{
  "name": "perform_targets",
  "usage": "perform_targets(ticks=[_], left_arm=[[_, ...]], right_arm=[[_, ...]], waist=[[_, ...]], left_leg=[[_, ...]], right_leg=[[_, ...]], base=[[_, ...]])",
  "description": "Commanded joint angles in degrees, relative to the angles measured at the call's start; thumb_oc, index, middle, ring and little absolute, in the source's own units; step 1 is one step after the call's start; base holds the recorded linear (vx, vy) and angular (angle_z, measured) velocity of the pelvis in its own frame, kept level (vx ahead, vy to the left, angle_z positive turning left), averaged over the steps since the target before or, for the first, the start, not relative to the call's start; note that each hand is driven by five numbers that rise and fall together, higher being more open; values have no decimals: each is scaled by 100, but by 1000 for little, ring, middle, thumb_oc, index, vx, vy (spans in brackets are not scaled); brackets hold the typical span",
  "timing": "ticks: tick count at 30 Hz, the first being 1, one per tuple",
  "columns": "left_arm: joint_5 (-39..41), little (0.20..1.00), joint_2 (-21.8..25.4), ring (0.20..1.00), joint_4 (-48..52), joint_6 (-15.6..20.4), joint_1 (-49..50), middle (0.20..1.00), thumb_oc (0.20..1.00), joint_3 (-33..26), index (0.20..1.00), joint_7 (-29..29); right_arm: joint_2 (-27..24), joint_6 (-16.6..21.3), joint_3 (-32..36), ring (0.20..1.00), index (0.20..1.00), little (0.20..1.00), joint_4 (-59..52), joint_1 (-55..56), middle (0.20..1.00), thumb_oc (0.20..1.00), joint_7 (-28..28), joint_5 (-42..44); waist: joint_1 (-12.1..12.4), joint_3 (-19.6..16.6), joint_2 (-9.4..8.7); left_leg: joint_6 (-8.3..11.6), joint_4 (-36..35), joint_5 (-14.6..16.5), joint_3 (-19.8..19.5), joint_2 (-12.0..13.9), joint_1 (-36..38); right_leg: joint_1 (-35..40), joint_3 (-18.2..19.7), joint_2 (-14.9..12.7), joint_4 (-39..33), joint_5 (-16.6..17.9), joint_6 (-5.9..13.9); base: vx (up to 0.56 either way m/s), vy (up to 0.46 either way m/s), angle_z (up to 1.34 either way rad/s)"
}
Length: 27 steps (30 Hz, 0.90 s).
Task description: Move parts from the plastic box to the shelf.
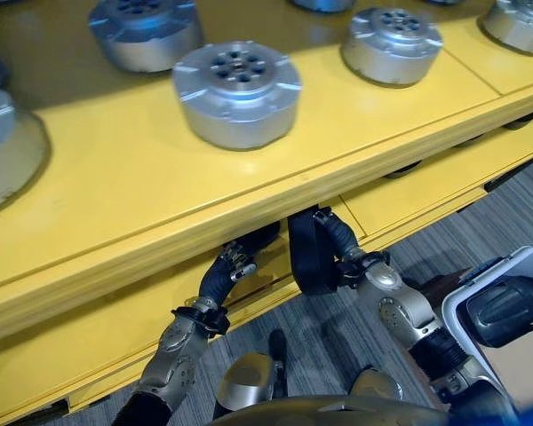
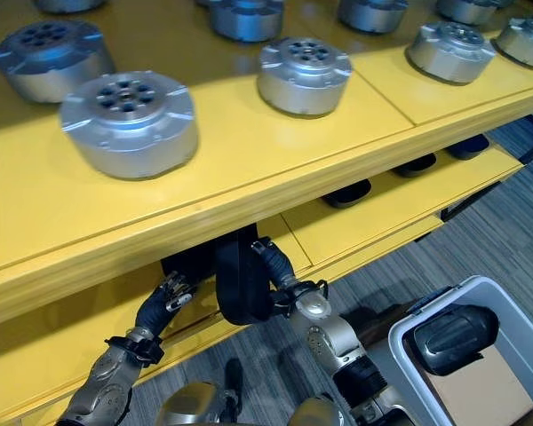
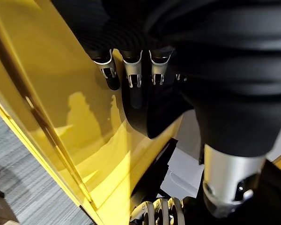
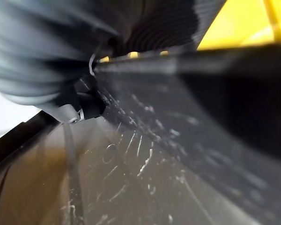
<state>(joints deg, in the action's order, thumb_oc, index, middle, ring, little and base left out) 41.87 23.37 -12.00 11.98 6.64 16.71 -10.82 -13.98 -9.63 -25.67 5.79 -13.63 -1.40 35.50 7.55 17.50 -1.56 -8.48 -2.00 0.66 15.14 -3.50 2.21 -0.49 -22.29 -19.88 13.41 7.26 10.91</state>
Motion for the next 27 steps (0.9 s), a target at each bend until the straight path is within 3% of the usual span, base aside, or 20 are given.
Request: perform_targets(ticks=[1,2,3,4,5,6,7,9,16,17,19,20,24,27], left_arm=[[-73,1000,-152,1000,416,230,-178,1000,1000,-36,1000,92],[14,1000,-165,1000,324,186,-231,1000,1000,6,1000,93],[-47,1000,-188,1000,250,212,-186,1000,1000,55,1000,0],[-119,1000,-202,1000,263,276,-95,1000,1000,70,1000,-65],[-88,1000,-226,1000,278,275,-35,1000,1000,65,1000,-75],[-66,1000,-243,1000,303,273,-8,1000,1000,73,1000,-75],[10,1000,-263,1000,347,241,57,1000,1000,57,1000,-87],[298,1000,-344,1000,359,-100,111,1000,1000,-89,1000,-73],[460,1000,-350,1000,445,-366,104,1000,1000,-169,1000,21],[507,1000,-342,1000,478,-407,116,1000,1000,-169,1000,2],[484,1000,-341,1000,523,-567,99,1000,1000,-140,1000,-98],[479,1000,-344,1000,517,-598,95,1000,1000,-133,1000,-122],[469,1000,-344,1000,431,-631,49,1000,1000,-64,1000,-193],[479,1000,-496,1000,344,-513,97,1000,1000,-46,1000,-236]], right_arm=[[-27,245,113,200,200,200,-355,-353,200,200,113,284],[-25,187,121,200,200,200,-353,-349,200,200,89,326],[-75,228,131,200,200,200,-412,-246,200,200,23,250],[-155,193,141,200,200,200,-548,-107,200,200,53,351],[-223,193,129,200,200,200,-666,-16,200,200,33,351],[-269,205,109,200,200,200,-756,58,200,200,-15,350],[-297,299,135,200,200,200,-804,195,200,200,-49,333],[-309,478,268,200,200,200,-749,323,200,200,-120,221],[-285,572,287,200,200,200,-954,432,200,200,5,84],[-288,594,279,200,200,200,-991,450,200,200,-18,57],[-264,708,293,200,200,200,-1080,613,200,200,-110,-15],[-257,733,293,200,200,200,-1089,649,200,200,-129,-32],[-278,722,287,200,200,200,-1075,632,200,200,-178,-65],[-361,592,263,200,200,200,-924,419,200,200,3,-92]], waist=[[18,-162,241],[-49,-154,271],[-147,-163,271],[-198,-170,239],[-239,-173,212],[-277,-191,217],[-341,-215,167],[-423,-300,164],[-536,-280,269],[-553,-273,295],[-676,-248,358],[-698,-241,373],[-801,-228,331],[-810,-234,237]], left_leg=[[462,-300,386,414,313,591],[376,-300,412,214,259,577],[312,-300,407,11,198,584],[297,-300,414,-52,121,613],[290,-300,434,-117,41,637],[271,-300,359,-150,7,575],[239,-300,393,-376,-157,630],[241,-300,353,-676,-315,746],[169,-300,381,-939,-460,811],[164,-300,401,-896,-465,836],[115,-255,535,-434,-415,956],[121,-269,624,-392,-409,1052],[229,406,921,124,-38,954],[554,1106,954,559,621,879]], right_leg=[[48,-676,359,-30,-158,-162],[-99,-443,499,402,-395,-253],[-100,-235,900,701,-777,-373],[-81,-246,1230,917,-934,-422],[-116,-237,1423,1068,-949,-438],[-202,-305,1577,1116,-809,-533],[-342,-269,1712,1157,-660,-500],[-328,-167,1893,879,-517,-540],[-614,-60,1914,775,-323,-521],[-643,-83,1875,747,-291,-500],[-821,-306,1633,953,-203,-405],[-843,-266,1594,1089,-306,-302],[-800,-409,1409,1178,-793,-586],[-363,-379,1393,729,-1425,-1057]], base=[[-94,256,-39],[-15,149,-28],[44,62,24],[58,-6,95],[-27,-25,153],[-58,-67,100],[-64,-173,63],[-34,-243,76],[-103,-94,9],[-133,-16,-6],[-106,20,2],[-70,40,17],[-109,29,40],[-112,88,-24]])
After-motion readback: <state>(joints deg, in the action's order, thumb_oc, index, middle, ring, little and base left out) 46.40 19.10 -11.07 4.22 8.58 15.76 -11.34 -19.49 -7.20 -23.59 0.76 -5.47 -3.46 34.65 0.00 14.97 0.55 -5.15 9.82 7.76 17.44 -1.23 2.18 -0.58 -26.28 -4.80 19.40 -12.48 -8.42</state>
